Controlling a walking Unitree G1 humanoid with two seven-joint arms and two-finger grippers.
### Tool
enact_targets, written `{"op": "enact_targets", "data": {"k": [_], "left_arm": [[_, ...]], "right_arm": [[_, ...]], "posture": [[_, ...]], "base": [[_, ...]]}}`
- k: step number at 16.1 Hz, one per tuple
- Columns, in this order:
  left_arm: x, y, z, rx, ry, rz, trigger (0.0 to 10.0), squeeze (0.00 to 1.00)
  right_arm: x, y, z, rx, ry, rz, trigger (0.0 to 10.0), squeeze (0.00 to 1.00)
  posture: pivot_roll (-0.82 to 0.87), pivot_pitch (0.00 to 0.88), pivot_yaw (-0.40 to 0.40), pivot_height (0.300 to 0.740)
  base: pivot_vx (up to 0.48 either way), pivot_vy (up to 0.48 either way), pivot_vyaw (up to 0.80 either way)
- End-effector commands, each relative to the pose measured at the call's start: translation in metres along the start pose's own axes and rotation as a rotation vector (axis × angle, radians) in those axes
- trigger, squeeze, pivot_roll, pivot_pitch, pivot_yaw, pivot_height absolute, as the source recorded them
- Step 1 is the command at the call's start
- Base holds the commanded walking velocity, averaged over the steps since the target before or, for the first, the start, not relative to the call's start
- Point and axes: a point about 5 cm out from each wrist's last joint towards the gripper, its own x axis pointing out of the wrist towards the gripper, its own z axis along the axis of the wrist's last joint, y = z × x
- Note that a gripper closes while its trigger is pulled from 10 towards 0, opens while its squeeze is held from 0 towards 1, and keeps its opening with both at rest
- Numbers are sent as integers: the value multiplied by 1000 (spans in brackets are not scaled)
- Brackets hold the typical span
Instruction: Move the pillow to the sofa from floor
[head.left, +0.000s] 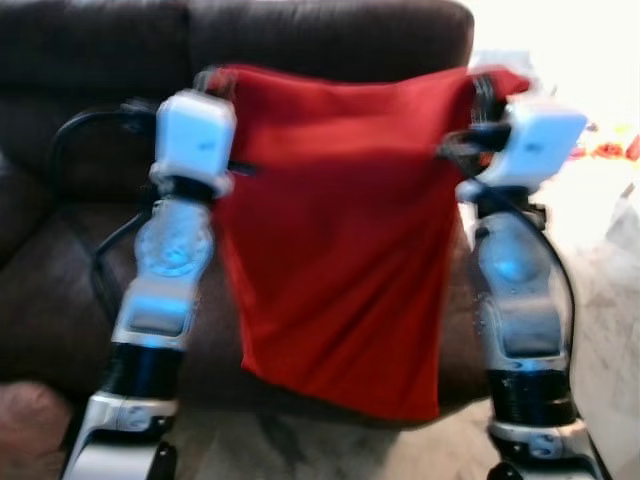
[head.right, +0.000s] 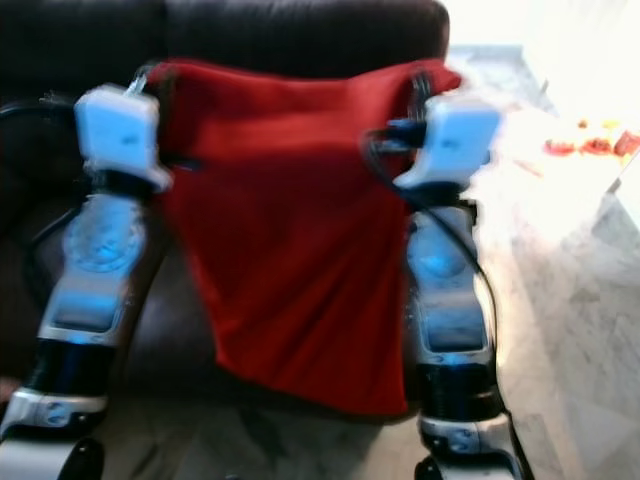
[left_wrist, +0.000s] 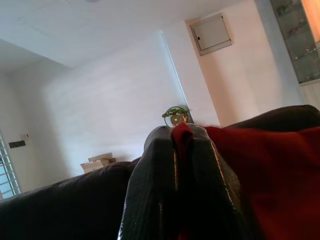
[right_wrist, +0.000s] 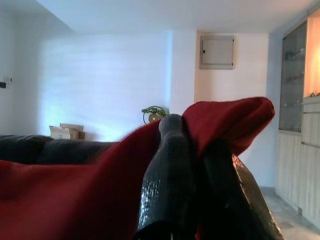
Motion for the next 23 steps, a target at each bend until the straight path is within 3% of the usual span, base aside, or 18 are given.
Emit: {"op": "enact_targets", "data": {"k": [1, 4, 18, 19, 22, 23], "left_arm": [[5, -5, 14, -22, -61, -6, 10000, 0], [-1, -5, 4, -17, -21, 1, 10000, 0], [-3, -5, -5, -23, 19, -2, 10000, 0], [-9, -12, -19, -81, 89, -36, 10000, 0], [-31, -17, -49, -122, 232, -42, 10000, 0], [-34, -17, -53, -122, 248, -40, 10000, 0]], "right_arm": [[4, -8, 24, -4, -112, -26, 10000, 0], [-2, -8, 6, -9, -45, -26, 10000, 0], [-6, -7, -4, -5, -4, -11, 10000, 0], [-11, -7, -30, 18, 100, -13, 10000, 0], [-32, -11, -74, 23, 288, -37, 10000, 0], [-35, -12, -79, 23, 310, -43, 10000, 0]], "posture": [[19, 0, -13, 740], [23, 0, -18, 740], [18, 0, -16, 740], [19, 0, -17, 740], [22, 0, -20, 740], [24, 0, -22, 740]], "base": [[337, 0, 0], [324, 0, 0], [295, 0, 0], [0, 0, 0], [0, 0, 0], [0, 0, 0]]}}
